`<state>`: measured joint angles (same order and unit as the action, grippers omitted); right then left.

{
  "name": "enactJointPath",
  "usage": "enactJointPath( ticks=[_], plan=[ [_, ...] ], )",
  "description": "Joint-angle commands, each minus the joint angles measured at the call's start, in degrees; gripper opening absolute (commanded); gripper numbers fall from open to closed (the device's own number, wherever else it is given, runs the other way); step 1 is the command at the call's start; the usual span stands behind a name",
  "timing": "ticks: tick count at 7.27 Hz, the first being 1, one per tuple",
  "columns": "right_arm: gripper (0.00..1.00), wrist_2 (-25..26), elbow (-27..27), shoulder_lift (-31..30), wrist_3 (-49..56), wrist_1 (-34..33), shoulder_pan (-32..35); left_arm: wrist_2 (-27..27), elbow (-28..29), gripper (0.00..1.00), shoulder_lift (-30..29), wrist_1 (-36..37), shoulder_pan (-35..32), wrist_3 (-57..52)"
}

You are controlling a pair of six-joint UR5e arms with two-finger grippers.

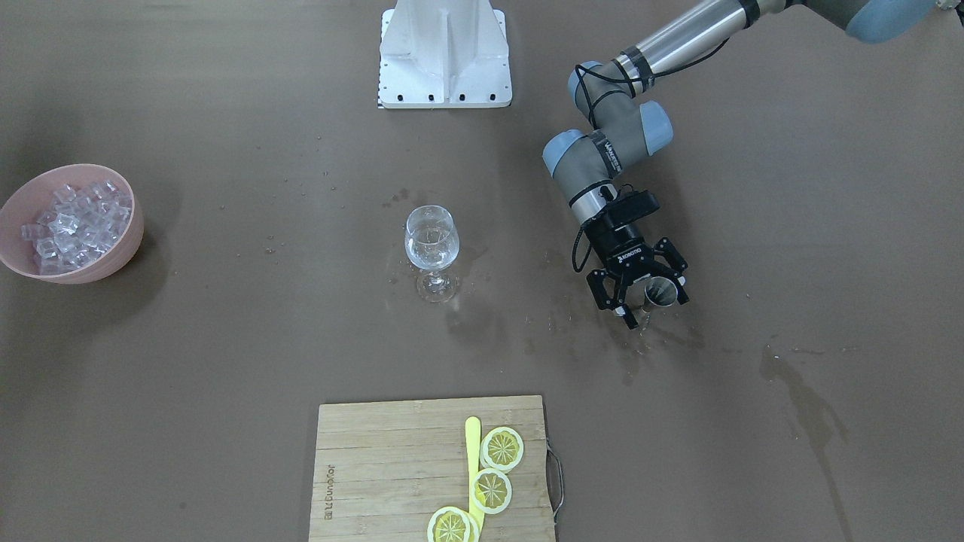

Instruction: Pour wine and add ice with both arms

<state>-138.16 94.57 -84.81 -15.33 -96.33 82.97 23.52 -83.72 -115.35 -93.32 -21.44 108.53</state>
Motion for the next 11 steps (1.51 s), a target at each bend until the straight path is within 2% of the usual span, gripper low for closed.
enactJointPath(
  ticks=[1,4,7,8,9,11],
  plan=[
    [1.0,0.0,0.0,0.0,0.04,0.0,0.0,0.39,-4.25,0.98,2.06,0.59,0.17,-0.69],
    [1.0,0.0,0.0,0.0,-0.05,0.0,0.0,1.43,-7.06,0.98,2.06,1.12,0.34,-0.77],
    [1.0,0.0,-0.09,0.0,-0.05,0.09,0.0,6.0,-20.82,0.98,2.23,15.06,0.25,-5.22],
    [1.0,-0.17,0.26,0.26,-0.05,0.09,0.0,8.45,-23.92,0.98,2.23,15.62,0.25,-10.91],
    [1.0,-0.7,0.87,0.61,-0.14,0.09,0.0,11.09,-27.17,0.98,2.41,15.62,-0.27,-18.28],
    [1.0,-0.7,1.75,1.4,-0.14,0.09,0.0,25.8,-33.51,0.98,1.97,15.62,-5.86,-31.82]
  ],
)
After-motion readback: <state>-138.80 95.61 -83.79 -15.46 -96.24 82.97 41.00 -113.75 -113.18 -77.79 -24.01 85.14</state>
